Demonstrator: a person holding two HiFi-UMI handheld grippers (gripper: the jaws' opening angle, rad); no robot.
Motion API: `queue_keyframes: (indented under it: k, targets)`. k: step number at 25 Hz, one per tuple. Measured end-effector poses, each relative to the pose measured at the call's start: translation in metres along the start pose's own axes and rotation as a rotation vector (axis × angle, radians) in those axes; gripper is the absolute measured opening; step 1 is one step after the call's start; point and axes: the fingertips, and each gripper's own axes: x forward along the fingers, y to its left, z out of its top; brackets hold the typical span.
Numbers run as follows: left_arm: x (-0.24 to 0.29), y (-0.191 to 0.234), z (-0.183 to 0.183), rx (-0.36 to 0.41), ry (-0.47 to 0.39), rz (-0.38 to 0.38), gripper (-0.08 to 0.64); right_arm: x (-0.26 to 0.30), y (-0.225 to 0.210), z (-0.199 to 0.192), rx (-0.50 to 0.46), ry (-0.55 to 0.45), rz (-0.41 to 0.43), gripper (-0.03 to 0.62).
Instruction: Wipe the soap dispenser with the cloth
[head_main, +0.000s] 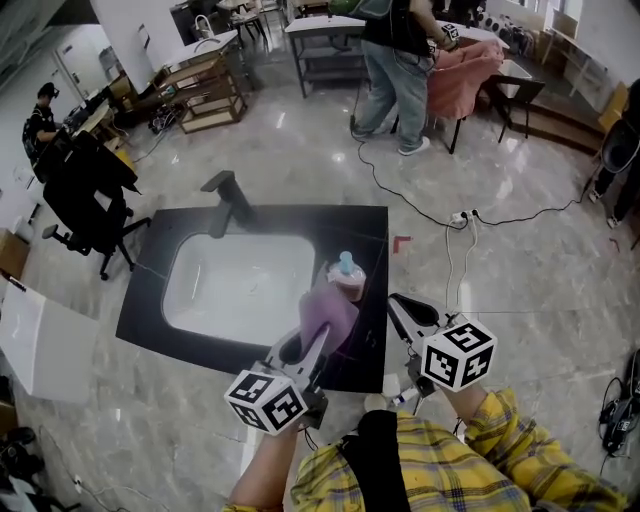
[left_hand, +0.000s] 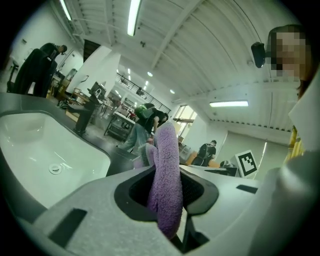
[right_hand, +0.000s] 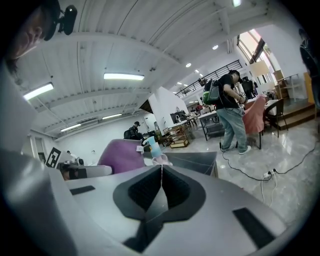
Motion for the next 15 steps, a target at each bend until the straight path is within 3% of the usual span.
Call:
queue_keyframes:
  k: [5,10,15]
  targets:
    - [0.013,-0.001,0.012,-0.023,-0.027,-0.018,0.08,0.009,-0.02,0.005,0.0,-0.01,0.001,0.006]
    - [0.018,0.008,0.015,-0.041,0.009,-0.042,0.08,0.019,-0.027,0.013,0.008,-0.019,-0.018,0.006]
    - [0.022,0.008,0.027,-0.058,0.025,-0.129,0.08,0.032,-0.027,0.022,0.012,-0.038,-0.053,0.006]
